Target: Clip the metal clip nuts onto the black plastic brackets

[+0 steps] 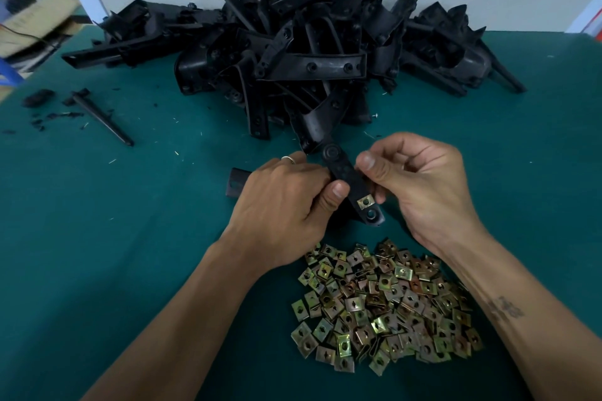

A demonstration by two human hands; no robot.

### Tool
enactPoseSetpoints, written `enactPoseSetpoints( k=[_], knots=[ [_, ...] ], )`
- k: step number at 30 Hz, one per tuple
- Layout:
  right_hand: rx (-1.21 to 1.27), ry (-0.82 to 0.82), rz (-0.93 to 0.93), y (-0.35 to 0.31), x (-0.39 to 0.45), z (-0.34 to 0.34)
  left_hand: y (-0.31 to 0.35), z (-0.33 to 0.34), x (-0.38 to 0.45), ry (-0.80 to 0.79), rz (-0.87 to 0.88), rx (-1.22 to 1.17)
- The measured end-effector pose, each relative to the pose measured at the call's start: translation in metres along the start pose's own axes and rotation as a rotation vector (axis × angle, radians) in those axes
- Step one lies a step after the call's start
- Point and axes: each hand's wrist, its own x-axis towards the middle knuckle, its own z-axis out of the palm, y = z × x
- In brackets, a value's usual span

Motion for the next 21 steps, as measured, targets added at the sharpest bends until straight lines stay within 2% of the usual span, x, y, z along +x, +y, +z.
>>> enactPoseSetpoints(
  k=[5,10,15,18,21],
  knots=[
    [-0.205,-0.018,-0.026,0.003,-0.001,0.001,0.000,-0.001,0.001,0.000,0.005,-0.022],
    [-0.120,-0.069,0.009,0.003,-0.002,0.000,0.001,-0.001,0.000,0.000,0.010,-0.022],
    [-0.135,0.001,-0.057,0.003,-0.003,0.006,0.002,-0.001,0.001,0.009,-0.001,0.000],
    [-0.213,0.012,-0.049,0.000,-0.004,0.009,0.002,-0.002,0.001,0.022,0.009,0.012],
    [-0.371,-0.071,-0.084,-0.008,-0.008,0.009,0.001,-0.003,0.002,0.027,-0.002,0.022]
  ],
)
